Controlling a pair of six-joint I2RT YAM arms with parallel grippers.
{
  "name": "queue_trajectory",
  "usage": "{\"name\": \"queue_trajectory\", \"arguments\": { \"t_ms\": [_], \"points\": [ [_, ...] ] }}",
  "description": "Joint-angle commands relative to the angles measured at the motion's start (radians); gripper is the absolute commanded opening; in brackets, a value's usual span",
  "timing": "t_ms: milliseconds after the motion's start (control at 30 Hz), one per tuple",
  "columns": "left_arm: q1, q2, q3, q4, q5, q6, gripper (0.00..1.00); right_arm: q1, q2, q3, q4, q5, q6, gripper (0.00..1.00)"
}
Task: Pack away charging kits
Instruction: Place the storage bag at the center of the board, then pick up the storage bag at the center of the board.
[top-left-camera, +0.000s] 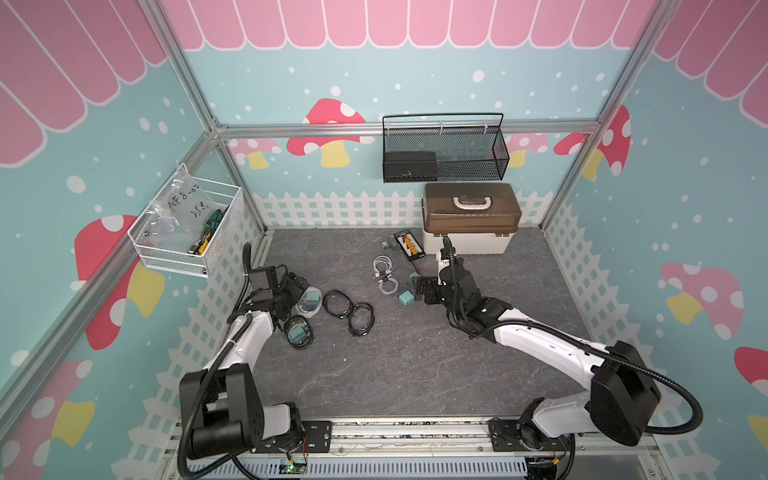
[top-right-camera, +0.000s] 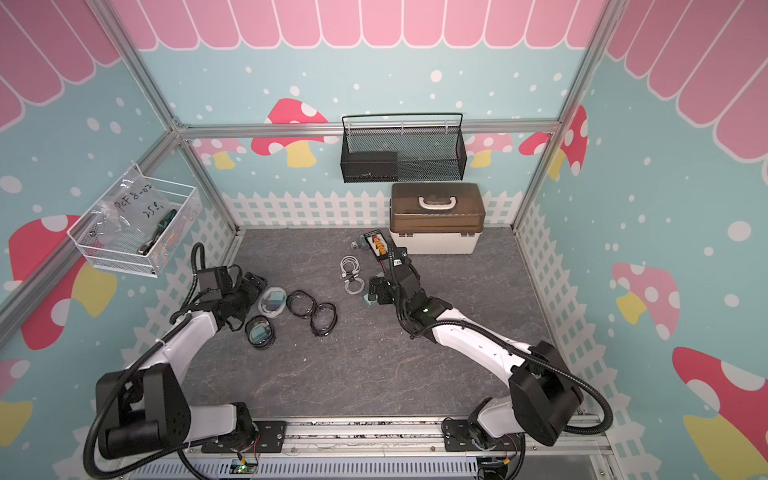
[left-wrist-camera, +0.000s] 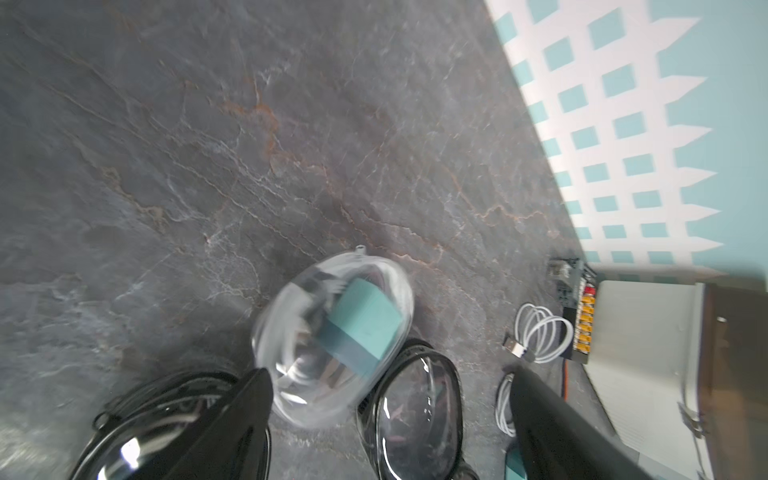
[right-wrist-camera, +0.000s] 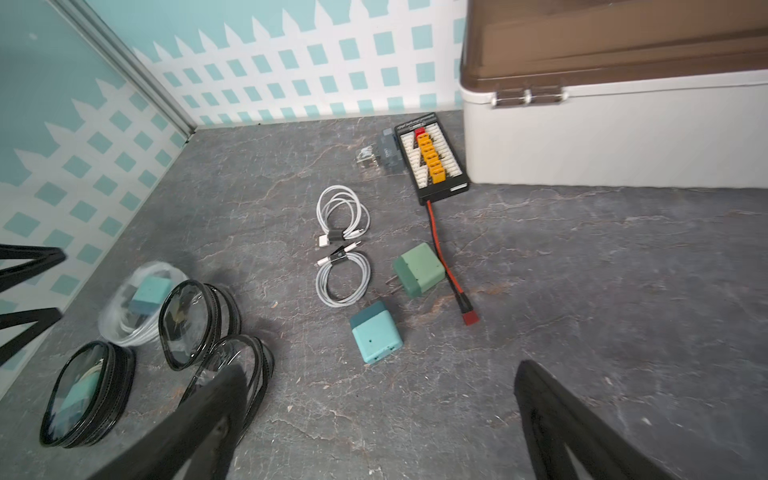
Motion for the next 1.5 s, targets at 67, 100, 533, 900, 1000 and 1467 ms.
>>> {"name": "queue_trajectory", "arguments": {
  "t_ms": [67,100,533,900,1000,1467],
  "points": [
    [-0.045,-0.172,-0.002,-0.149,-0.048,0.084,0.90,-0.010,0.004,0.040,-0.195,0.072,0.021,0.99],
    [-0.089,-0.202,0.004,-0.174,-0.064,0.111,0.89,-0.014,0.005,0.031,-0.190,0.070,0.026,0.99],
    [-0.966,-0.009,0.192,-0.369,-0.616,0.236,0.82,-0.130,0.141,-0.044,-0.063,-0.086,0.019,0.84],
    [-0.997,0.392,0.377,-0.448,-0.701,0.247,0.69,-0.208,0.071,-0.130,-0.022,-0.102,-0.012,0.85],
    [-1.000,0.460,0.399,-0.447,-0.707,0.245,0.66,-0.212,0.082,-0.129,-0.022,-0.117,-0.010,0.85],
    [-0.981,0.609,0.450,-0.465,-0.762,0.220,0.43,-0.216,0.086,-0.127,-0.020,-0.152,-0.013,0.83]
  ]
}}
